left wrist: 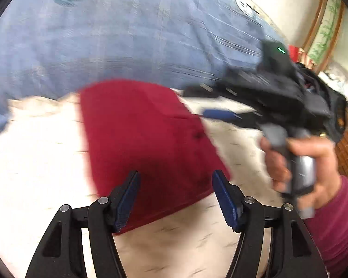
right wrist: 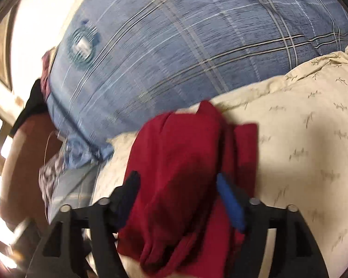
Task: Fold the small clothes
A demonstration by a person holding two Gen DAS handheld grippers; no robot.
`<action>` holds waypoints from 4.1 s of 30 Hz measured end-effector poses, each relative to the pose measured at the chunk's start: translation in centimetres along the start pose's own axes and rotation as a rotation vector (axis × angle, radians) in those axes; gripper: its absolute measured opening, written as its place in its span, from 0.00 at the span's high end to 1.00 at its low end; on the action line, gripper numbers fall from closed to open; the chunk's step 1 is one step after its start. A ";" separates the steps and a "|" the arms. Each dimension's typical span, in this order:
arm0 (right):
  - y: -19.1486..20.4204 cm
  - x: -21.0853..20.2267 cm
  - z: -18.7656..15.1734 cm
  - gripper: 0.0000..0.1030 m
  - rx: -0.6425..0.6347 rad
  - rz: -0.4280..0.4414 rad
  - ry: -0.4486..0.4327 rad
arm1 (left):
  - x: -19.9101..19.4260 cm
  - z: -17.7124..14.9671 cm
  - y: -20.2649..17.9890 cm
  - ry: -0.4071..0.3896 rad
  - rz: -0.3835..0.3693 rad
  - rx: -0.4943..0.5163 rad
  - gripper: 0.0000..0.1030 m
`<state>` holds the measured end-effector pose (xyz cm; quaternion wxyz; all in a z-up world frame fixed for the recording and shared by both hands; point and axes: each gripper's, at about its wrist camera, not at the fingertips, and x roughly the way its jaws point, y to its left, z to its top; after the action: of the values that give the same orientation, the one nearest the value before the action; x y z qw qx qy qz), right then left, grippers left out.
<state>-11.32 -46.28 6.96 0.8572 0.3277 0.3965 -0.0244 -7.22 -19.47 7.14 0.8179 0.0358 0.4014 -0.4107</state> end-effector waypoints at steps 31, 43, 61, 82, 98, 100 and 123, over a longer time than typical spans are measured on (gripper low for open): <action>1.0 0.7 -1.1 0.66 -0.171 -0.279 -0.040 | 2.8 0.4 2.1 -0.011 0.284 -0.113 0.33; 0.6 -0.4 -1.3 0.71 -0.208 -0.375 -0.076 | 4.2 0.2 1.8 0.001 0.282 -0.100 0.31; 2.6 -0.9 -3.4 0.77 -0.274 -0.353 -0.071 | 4.6 1.4 1.7 0.005 0.316 -0.099 0.33; -3.3 0.5 -1.7 0.20 -0.108 -0.169 -0.076 | 8.0 2.8 5.0 0.040 0.119 -0.202 0.22; 0.2 0.2 -2.1 0.58 -0.141 -0.043 -0.065 | 8.6 3.5 5.6 0.062 0.027 -0.203 0.54; 1.3 -0.4 -2.6 0.58 -0.139 -0.007 -0.055 | 6.7 2.8 5.6 0.059 0.032 -0.195 0.54; 8.0 2.8 -6.7 0.86 -0.366 -0.239 -0.030 | -2.1 -5.5 5.3 -0.006 0.252 -0.187 0.41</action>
<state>-11.44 -35.46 6.19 0.8992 0.1166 0.4176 -0.0584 -7.64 -12.47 3.45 0.8639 0.0084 0.4278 -0.2658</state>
